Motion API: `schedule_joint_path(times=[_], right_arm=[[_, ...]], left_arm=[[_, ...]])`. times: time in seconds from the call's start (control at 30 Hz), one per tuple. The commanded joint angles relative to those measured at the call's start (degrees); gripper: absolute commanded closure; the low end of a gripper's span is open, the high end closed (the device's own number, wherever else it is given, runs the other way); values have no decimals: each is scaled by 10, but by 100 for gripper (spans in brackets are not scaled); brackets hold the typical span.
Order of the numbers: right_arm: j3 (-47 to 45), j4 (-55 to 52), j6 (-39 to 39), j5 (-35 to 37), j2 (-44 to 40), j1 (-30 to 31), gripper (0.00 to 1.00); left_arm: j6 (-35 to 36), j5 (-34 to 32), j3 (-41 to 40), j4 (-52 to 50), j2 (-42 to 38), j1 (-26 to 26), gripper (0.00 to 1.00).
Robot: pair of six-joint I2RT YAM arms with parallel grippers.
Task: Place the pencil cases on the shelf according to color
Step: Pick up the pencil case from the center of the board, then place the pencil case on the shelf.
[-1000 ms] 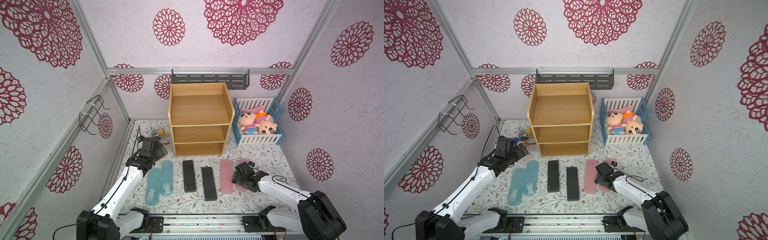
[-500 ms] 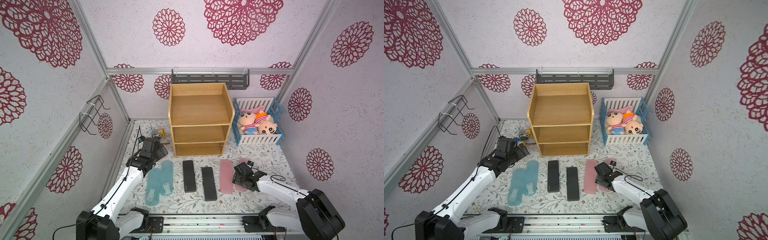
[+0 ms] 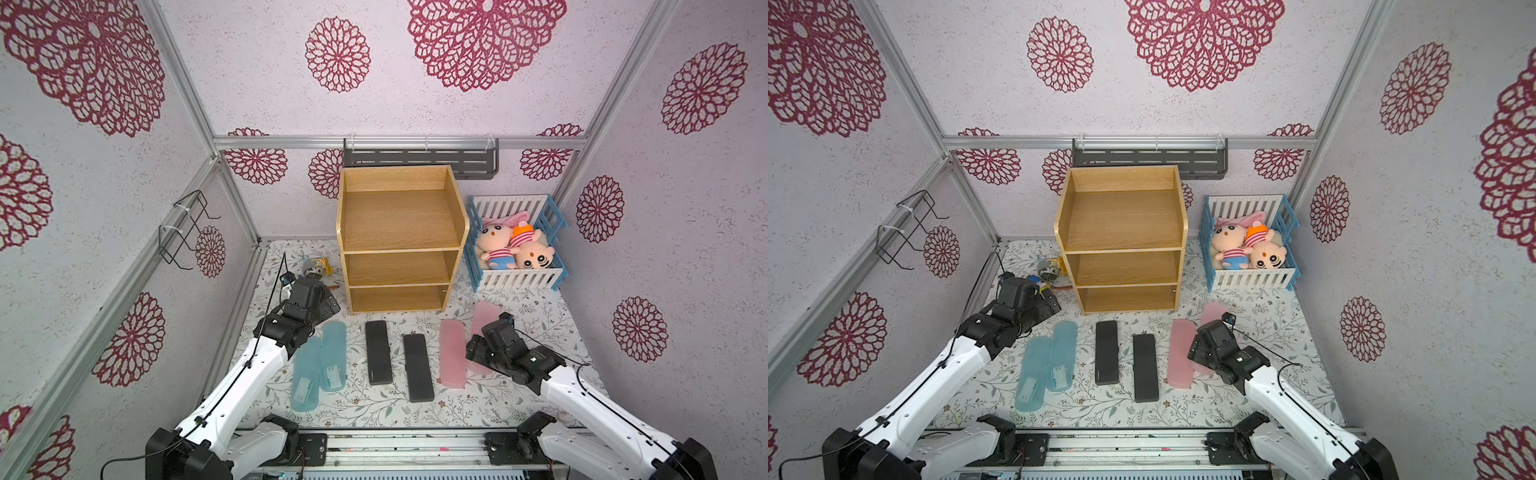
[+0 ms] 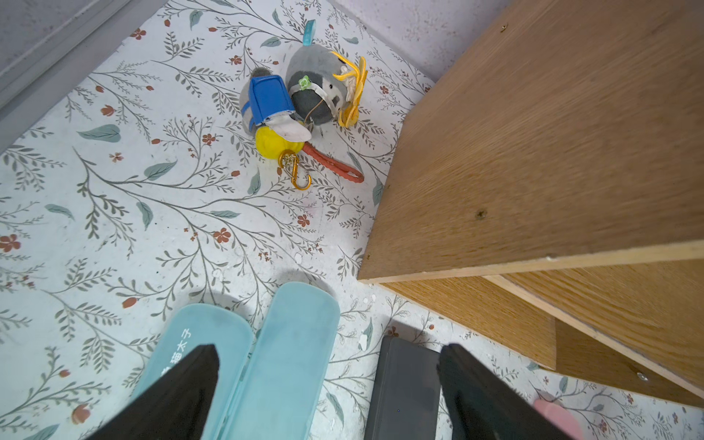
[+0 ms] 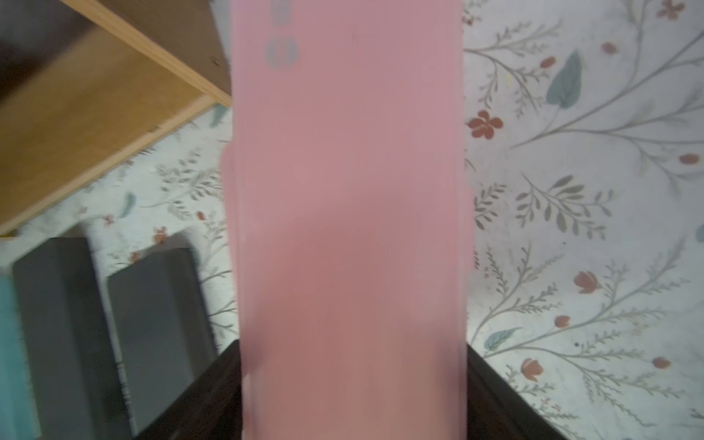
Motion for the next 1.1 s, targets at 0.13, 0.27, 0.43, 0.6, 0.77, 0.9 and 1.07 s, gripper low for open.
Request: schedule_joint_path(times=[0.13,0.27,0.43,0.6,0.77,0.9,1.07], right_arm=[[42,-4,-48,-64,-45,23,34],[58,0,-59,-69,-61,52,35],[92,18,-86,-85,-49,80,36],[149,35,-111,-53,-20,140,39],[220,47,-132,-24,7,165,40],[261,50,-151,-20,35,167,40],[333,46,-174,2,83,167,39]], left_arm=[[-4,-39,34,-39,-17,-30,3],[-11,-50,26,-51,-43,-33,3],[-33,-63,17,-64,-70,-37,3],[-36,-62,24,-71,-86,-42,3],[-20,-64,52,-89,-84,-46,3],[-8,-70,63,-94,-85,-47,3],[14,-83,82,-91,-81,-47,3]])
